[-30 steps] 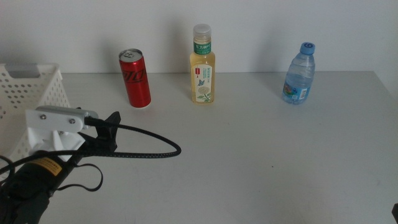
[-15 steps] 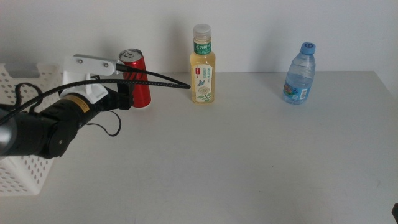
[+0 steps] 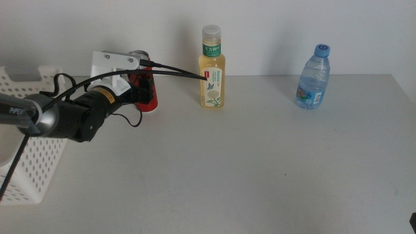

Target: Use arms to grab the bottles and put them into the dustbin to the left of the table.

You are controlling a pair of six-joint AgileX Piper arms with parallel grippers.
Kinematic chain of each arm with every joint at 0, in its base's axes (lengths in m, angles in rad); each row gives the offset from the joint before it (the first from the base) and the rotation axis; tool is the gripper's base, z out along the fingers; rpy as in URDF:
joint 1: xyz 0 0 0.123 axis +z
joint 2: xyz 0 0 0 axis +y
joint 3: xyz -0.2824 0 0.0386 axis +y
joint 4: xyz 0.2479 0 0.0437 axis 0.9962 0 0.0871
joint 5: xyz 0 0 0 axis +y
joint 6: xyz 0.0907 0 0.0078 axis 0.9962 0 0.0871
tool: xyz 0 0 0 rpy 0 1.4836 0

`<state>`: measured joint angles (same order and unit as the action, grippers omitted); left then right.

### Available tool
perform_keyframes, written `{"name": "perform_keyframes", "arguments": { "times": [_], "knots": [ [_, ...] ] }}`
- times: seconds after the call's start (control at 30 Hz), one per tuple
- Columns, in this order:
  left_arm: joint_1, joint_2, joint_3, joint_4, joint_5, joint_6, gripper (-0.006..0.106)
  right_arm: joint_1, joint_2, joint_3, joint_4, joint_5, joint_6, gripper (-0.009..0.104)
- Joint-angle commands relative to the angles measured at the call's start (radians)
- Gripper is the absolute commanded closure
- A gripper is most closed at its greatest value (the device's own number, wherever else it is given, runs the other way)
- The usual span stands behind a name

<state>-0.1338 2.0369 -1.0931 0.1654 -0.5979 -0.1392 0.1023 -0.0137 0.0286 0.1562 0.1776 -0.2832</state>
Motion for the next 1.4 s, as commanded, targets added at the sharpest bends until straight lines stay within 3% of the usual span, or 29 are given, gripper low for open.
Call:
{"name": "perform_keyframes", "arguments": {
  "times": [0.0, 0.2, 0.3, 0.37, 0.57, 0.67, 0.9, 1.03, 1.13, 1.27, 1.37],
  "knots": [
    [-0.005, -0.019, -0.062, -0.008, -0.072, -0.02, 0.007, -0.008, -0.021, -0.009, -0.005, -0.071, -0.005, 0.037],
    [-0.005, 0.06, -0.161, -0.001, -0.077, -0.019, 0.007, -0.008, -0.021, -0.009, -0.005, -0.071, -0.005, 0.037],
    [-0.004, 0.085, -0.199, -0.002, -0.075, -0.015, 0.015, -0.008, -0.021, -0.009, -0.005, -0.071, -0.005, 0.037],
    [-0.004, 0.087, -0.21, -0.001, -0.07, -0.008, 0.028, -0.008, -0.021, -0.009, -0.005, -0.071, -0.005, 0.037],
    [-0.004, 0.033, -0.215, 0.025, -0.012, -0.002, 0.087, -0.008, -0.021, -0.009, -0.005, -0.071, -0.005, 0.037],
    [-0.005, -0.04, -0.215, 0.024, 0.119, -0.002, 0.102, -0.008, -0.021, -0.009, -0.005, -0.071, -0.005, 0.037],
    [-0.007, -0.259, -0.228, 0.024, 0.41, -0.002, 0.102, -0.008, -0.021, -0.009, -0.005, -0.071, -0.005, 0.037],
    [-0.001, -0.377, -0.299, 0.022, 0.704, 0.01, 0.102, -0.008, -0.021, -0.009, -0.005, -0.071, -0.005, 0.037],
    [0.046, -0.423, -0.417, -0.057, 0.999, 0.091, 0.102, -0.008, -0.021, -0.009, -0.005, -0.071, -0.005, 0.037],
    [0.162, -0.418, -0.548, -0.244, 1.398, 0.331, 0.102, -0.008, -0.021, -0.009, -0.005, -0.071, -0.005, 0.037],
    [0.252, -0.414, -0.588, -0.279, 1.567, 0.439, 0.102, -0.008, -0.021, -0.009, -0.005, -0.071, -0.005, 0.037]
  ]
}}
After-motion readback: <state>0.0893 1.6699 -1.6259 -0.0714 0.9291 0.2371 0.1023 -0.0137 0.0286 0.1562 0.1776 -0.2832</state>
